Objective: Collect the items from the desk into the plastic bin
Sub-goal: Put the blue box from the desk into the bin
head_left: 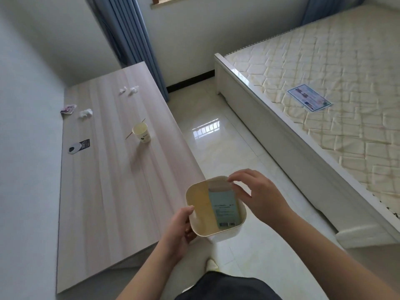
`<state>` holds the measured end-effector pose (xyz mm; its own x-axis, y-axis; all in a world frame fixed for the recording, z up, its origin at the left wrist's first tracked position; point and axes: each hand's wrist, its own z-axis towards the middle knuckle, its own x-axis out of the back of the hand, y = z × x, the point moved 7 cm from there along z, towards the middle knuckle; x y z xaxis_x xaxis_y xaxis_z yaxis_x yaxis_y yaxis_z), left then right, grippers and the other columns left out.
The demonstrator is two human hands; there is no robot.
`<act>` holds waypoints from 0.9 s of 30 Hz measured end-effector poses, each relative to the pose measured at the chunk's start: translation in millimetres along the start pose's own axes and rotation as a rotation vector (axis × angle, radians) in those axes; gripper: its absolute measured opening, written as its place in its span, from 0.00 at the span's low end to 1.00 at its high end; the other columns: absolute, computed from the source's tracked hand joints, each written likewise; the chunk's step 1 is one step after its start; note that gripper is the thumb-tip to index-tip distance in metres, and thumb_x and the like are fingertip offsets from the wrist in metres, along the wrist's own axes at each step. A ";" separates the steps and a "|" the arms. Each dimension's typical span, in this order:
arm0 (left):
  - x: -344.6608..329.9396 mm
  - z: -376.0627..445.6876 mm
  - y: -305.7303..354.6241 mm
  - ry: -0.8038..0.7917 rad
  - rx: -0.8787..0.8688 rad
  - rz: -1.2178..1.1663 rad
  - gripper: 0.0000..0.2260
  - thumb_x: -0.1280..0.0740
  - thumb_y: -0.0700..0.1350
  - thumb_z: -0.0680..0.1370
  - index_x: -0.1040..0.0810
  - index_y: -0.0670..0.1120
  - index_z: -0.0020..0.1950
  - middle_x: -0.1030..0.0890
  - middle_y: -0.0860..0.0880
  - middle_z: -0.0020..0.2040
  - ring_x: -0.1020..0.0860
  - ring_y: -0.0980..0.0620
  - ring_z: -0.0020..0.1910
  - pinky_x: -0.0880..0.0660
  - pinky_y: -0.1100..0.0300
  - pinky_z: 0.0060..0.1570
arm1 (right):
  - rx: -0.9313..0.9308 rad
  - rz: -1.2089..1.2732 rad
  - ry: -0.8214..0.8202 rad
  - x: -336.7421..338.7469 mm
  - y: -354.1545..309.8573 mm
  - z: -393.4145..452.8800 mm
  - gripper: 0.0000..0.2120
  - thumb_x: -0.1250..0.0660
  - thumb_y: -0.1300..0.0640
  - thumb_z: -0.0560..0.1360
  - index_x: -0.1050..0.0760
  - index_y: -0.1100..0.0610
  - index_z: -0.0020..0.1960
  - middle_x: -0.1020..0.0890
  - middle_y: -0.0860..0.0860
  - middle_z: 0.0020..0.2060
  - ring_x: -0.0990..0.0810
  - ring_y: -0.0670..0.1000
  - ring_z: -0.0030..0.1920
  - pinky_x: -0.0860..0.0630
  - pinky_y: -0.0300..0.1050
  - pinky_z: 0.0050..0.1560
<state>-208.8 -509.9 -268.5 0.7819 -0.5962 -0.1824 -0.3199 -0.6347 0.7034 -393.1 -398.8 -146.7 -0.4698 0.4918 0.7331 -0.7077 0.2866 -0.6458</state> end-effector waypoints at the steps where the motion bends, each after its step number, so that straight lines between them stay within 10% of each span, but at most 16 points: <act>1: 0.4 4.6 2.7 -0.006 -0.006 -0.033 0.12 0.38 0.48 0.78 0.21 0.41 0.51 0.21 0.42 0.37 0.24 0.47 0.34 0.27 0.55 0.38 | -0.018 0.011 0.021 3.7 4.2 5.1 0.07 0.34 0.56 0.77 0.20 0.53 0.53 0.18 0.45 0.50 0.21 0.46 0.49 0.23 0.43 0.50; 16: -61.9 72.4 67.5 -0.211 -0.081 -0.151 0.14 0.35 0.49 0.72 0.14 0.43 0.49 0.16 0.42 0.41 0.17 0.47 0.38 0.20 0.52 0.39 | -0.188 0.072 0.139 51.1 71.5 65.4 0.10 0.37 0.55 0.79 0.18 0.53 0.53 0.16 0.43 0.47 0.19 0.43 0.48 0.22 0.39 0.49; 24: -133.4 116.6 92.2 -0.087 -0.109 0.007 0.10 0.37 0.46 0.74 0.18 0.47 0.38 0.28 0.46 0.32 0.29 0.51 0.31 0.29 0.58 0.34 | -0.207 -0.002 -0.021 78.2 162.1 109.2 0.12 0.40 0.49 0.80 0.22 0.50 0.58 0.19 0.42 0.47 0.23 0.41 0.45 0.24 0.37 0.47; 27: -154.7 134.6 94.3 0.027 -0.079 -0.009 0.07 0.37 0.44 0.77 0.22 0.42 0.48 0.22 0.47 0.33 0.25 0.51 0.32 0.26 0.56 0.36 | -0.239 -0.016 -0.090 90.9 199.1 121.8 0.14 0.41 0.46 0.79 0.24 0.48 0.62 0.19 0.44 0.53 0.24 0.40 0.47 0.28 0.34 0.46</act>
<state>-431.9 -543.7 -266.4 0.7993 -0.5761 -0.1710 -0.2702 -0.5987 0.7540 -641.0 -397.1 -182.7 -0.5126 0.4134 0.7526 -0.5752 0.4854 -0.6584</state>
